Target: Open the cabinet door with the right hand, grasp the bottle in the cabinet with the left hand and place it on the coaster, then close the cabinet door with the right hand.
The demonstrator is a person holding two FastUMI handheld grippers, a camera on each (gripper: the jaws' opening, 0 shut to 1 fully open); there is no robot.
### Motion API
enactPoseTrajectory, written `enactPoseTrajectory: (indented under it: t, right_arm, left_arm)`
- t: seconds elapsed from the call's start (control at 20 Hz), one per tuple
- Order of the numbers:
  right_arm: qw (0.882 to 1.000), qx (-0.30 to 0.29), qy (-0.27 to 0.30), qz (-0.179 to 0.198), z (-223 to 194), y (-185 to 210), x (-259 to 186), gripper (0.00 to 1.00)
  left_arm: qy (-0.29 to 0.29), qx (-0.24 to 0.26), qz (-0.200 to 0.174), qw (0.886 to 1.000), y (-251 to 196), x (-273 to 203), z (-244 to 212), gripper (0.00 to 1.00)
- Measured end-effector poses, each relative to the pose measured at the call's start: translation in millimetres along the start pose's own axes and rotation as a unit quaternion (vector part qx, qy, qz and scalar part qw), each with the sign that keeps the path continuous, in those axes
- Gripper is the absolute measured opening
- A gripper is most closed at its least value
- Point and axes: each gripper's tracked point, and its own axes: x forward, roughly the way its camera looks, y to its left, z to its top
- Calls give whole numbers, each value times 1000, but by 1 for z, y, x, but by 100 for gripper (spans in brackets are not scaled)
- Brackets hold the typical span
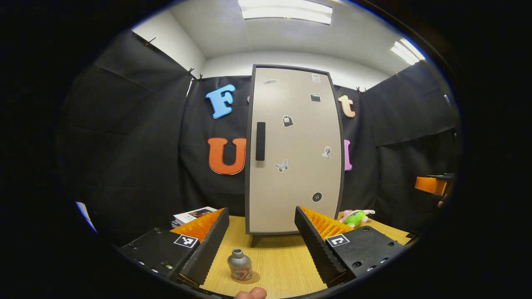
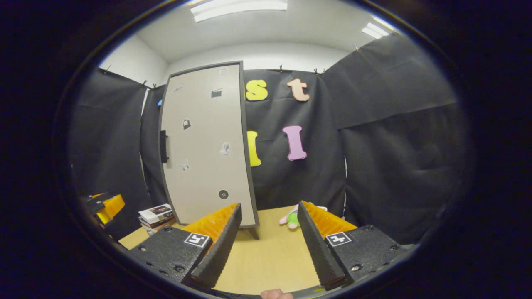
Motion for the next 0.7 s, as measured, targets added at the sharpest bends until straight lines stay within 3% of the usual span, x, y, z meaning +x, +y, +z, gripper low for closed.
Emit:
enactPoseTrajectory:
  t: [0.05,0.6,0.65,0.7]
  right_arm:
    - [1000,0,0,0,-1,0,-1,87]
    - [1000,3,-1,-1,-4,2,4,87]
    - [1000,4,-2,-1,-3,2,5,87]
    - [1000,4,-2,-1,-3,2,6,87]
  left_arm:
    - [-1,0,-1,1000,0,0,1,96]
    - [-2,1,-5,1000,0,5,0,96]
    - [-2,2,-5,1000,0,5,1,100]
    - [-2,3,-5,1000,0,5,1,96]
